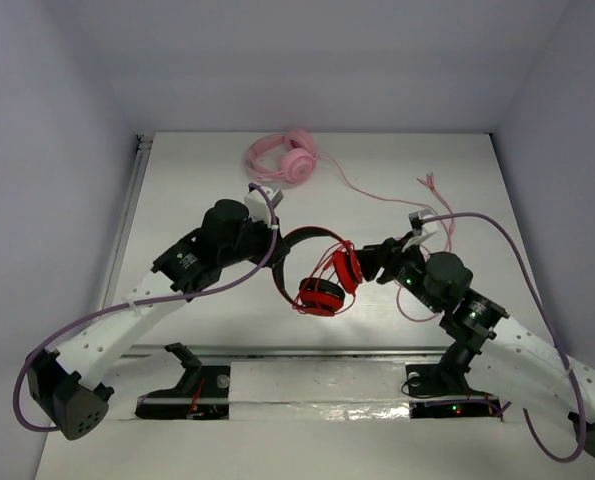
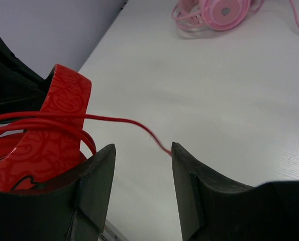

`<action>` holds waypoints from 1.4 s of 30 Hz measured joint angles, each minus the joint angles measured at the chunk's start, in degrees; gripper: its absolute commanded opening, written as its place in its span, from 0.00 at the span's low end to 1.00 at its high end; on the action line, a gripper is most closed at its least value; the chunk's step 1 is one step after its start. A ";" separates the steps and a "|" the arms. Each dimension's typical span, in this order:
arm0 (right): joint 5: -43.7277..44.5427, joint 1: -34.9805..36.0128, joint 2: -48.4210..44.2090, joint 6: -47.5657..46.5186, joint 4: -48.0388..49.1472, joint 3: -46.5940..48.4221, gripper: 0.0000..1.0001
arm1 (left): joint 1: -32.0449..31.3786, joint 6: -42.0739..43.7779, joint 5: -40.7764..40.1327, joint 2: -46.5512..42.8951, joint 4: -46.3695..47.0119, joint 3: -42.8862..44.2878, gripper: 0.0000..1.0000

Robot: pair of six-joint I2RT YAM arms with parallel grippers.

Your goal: Wrap the headphones

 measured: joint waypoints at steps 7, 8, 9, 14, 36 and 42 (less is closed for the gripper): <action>-5.20 0.00 5.68 -0.11 8.79 -1.68 0.49 | 0.00 -0.76 1.51 -1.29 0.57 0.00 0.00; -5.81 0.00 6.49 0.02 9.84 -2.34 0.49 | 0.00 -0.87 1.60 -1.44 0.66 0.00 0.00; -6.19 0.00 7.17 0.07 10.47 -2.89 0.50 | 0.00 -0.94 1.64 -1.60 0.70 0.00 0.00; -6.58 0.00 8.07 0.52 13.29 -5.11 0.53 | 0.00 -1.36 1.68 -2.58 1.27 -0.48 0.00; -9.01 0.00 10.32 4.26 16.74 -5.97 0.00 | 0.00 -6.03 -1.18 -2.80 5.53 -3.43 0.00; -12.44 -0.02 14.40 11.34 17.64 -6.29 0.06 | 0.00 -12.52 -7.63 -2.80 12.00 -10.80 0.00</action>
